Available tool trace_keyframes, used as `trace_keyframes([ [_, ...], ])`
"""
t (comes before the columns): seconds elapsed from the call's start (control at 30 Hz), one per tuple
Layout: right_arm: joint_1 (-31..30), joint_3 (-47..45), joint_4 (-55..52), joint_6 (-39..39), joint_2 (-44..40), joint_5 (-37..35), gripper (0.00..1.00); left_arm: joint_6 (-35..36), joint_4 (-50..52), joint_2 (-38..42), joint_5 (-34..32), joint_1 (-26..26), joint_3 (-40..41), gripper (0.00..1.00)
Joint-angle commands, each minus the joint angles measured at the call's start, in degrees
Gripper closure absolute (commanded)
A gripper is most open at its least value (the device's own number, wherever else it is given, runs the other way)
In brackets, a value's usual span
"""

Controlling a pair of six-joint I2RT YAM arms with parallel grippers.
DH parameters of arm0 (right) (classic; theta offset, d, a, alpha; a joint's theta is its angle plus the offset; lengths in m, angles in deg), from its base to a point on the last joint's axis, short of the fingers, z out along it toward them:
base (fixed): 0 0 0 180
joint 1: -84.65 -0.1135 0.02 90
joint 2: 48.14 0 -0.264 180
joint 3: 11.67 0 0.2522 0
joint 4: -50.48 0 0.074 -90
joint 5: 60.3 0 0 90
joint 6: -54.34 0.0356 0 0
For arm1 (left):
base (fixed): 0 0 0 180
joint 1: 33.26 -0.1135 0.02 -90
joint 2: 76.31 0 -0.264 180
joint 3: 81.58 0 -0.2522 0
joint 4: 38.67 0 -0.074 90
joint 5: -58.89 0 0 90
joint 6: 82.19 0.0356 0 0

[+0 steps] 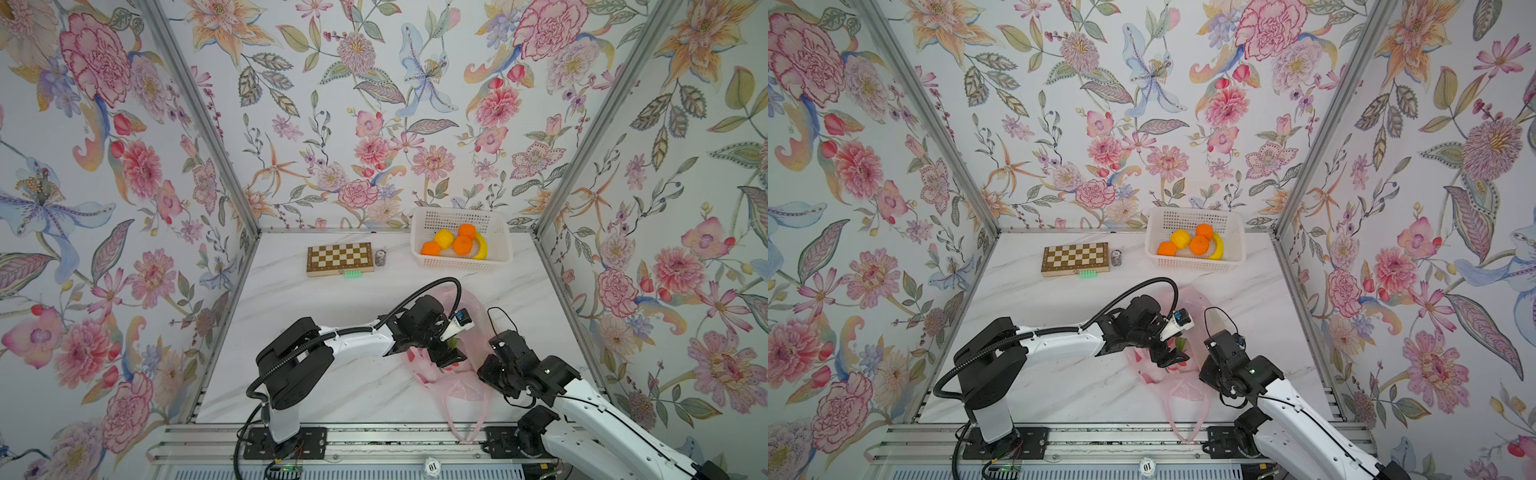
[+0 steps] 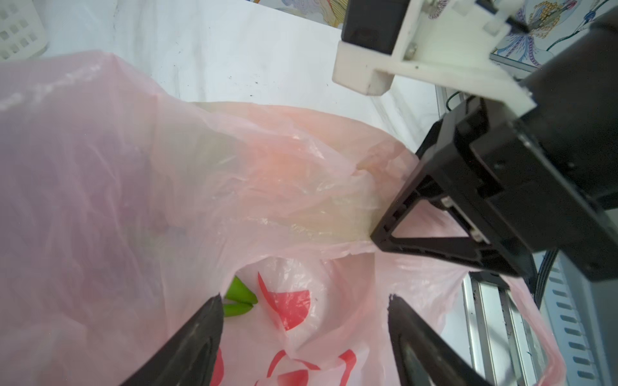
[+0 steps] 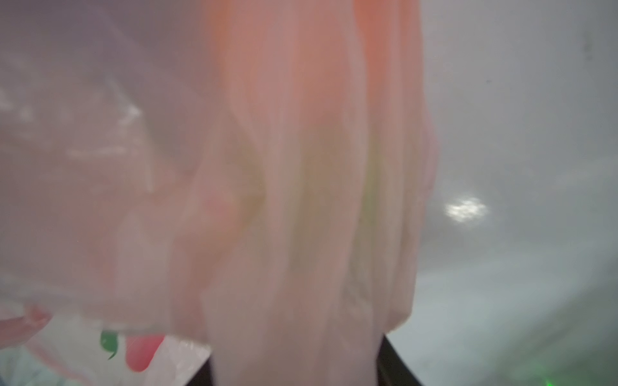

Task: Untie the knot of the plastic bag and take out the fruit
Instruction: Open the plastic bag at the center of the table.

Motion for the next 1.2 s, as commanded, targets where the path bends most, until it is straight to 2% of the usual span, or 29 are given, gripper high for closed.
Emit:
trace_keyframes([
  [0.0,-0.3,-2.4,17.1,1.5,-0.7,4.6,0.55,-2.3,-4.4,3.1,-6.2,-0.1,2.4,0.2],
  [0.03,-0.3,-2.7,19.1,1.3,-0.2,4.4,0.56,-2.5,-4.8,4.0,-7.3,-0.4,3.1,0.2],
  [0.17,-0.3,-0.1,21.8,-3.1,4.6,3.1,0.78,-4.7,-2.0,4.9,-6.8,-2.4,3.2,0.21],
  [0.23,-0.4,2.5,15.9,-3.6,7.0,0.4,0.88,-5.5,-1.2,4.9,-6.9,-2.7,3.5,0.21],
  [0.27,-0.5,4.6,9.3,-2.6,8.3,-3.4,0.93,-5.4,-1.0,5.0,-6.6,-2.6,3.7,0.21],
  [0.33,-0.5,6.4,0.3,-1.5,9.3,-8.6,0.92,-6.5,-2.2,5.2,-6.5,-2.5,4.6,0.21],
  [0.43,-0.5,6.8,-6.0,0.0,8.4,-12.6,0.89,-7.3,-3.0,4.4,-6.1,-2.6,4.5,0.23],
  [0.57,-0.4,4.2,-6.6,3.6,6.5,-13.8,0.84,-7.3,-2.8,2.3,-4.3,-2.4,2.3,0.3],
  [0.7,1.4,1.8,-6.7,6.8,7.1,-17.0,0.85,-5.9,-2.2,0.1,-1.3,-1.7,0.0,0.43],
  [0.8,4.3,1.6,-6.0,6.3,8.4,-20.1,0.86,-6.1,-2.1,-1.4,-0.3,-1.1,-1.7,0.45],
  [0.9,7.4,1.5,-1.7,1.8,9.6,-20.7,0.88,-6.9,-4.2,-2.8,1.0,-0.8,-2.2,0.46],
  [0.97,8.7,0.8,3.6,-2.0,9.5,-18.4,0.9,-7.5,-5.7,-3.5,1.5,-0.4,-2.4,0.46],
  [1.03,10.3,0.5,9.8,-6.2,9.1,-11.4,0.93,-8.3,-7.7,-3.5,1.8,-0.3,-1.9,0.44],
  [1.17,11.1,2.3,16.3,-6.9,9.7,-3.3,0.98,-8.9,-12.2,-2.1,0.2,-0.2,0.7,0.43],
])
